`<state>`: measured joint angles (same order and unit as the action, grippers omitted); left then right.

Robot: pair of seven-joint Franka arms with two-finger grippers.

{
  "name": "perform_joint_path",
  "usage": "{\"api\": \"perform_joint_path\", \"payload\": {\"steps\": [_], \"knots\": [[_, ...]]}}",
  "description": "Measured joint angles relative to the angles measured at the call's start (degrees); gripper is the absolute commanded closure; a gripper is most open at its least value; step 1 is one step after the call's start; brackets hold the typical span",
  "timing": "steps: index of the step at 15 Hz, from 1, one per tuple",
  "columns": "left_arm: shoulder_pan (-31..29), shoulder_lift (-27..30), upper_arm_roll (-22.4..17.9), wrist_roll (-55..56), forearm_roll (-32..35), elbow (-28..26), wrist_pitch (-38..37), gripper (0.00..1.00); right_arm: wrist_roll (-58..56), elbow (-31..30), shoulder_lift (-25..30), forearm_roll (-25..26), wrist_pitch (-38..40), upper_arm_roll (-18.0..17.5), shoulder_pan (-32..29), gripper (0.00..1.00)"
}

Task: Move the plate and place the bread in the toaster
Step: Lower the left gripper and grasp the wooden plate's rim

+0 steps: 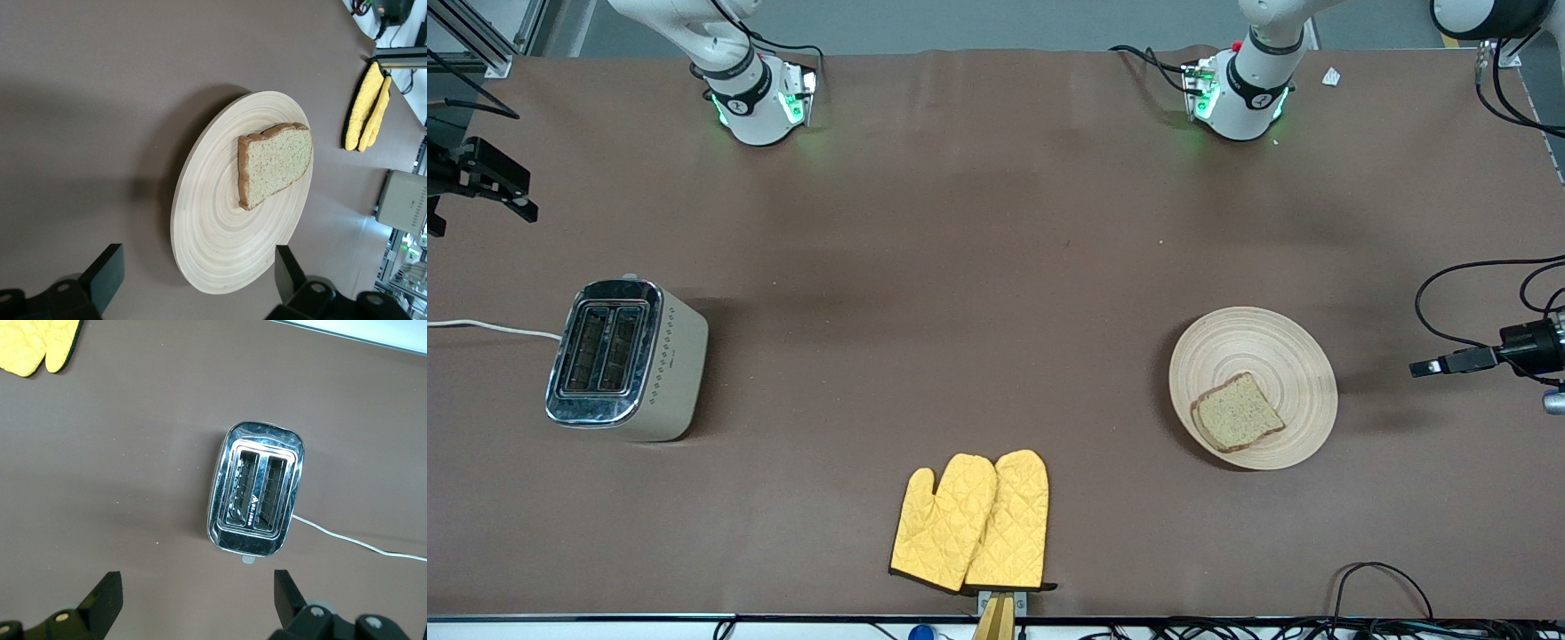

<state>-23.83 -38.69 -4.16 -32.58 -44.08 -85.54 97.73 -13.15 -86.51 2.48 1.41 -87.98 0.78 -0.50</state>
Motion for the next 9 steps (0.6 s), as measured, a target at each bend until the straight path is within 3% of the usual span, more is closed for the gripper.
{"api": "perform_joint_path", "payload": {"steps": [5,9], "knots": [[-0.7,-4.9,0.0,-4.9,-7.7,-0.6,0.0,0.08,0.1,0.0,-0.3,0.0,0.0,0.3,-0.1,0.0],[-0.2,-7.7,0.2,-6.0,-9.5,-0.6,1.0,0.11,0.1,0.0,-0.6,0.0,0.0,0.3,-0.1,0.0]]}}
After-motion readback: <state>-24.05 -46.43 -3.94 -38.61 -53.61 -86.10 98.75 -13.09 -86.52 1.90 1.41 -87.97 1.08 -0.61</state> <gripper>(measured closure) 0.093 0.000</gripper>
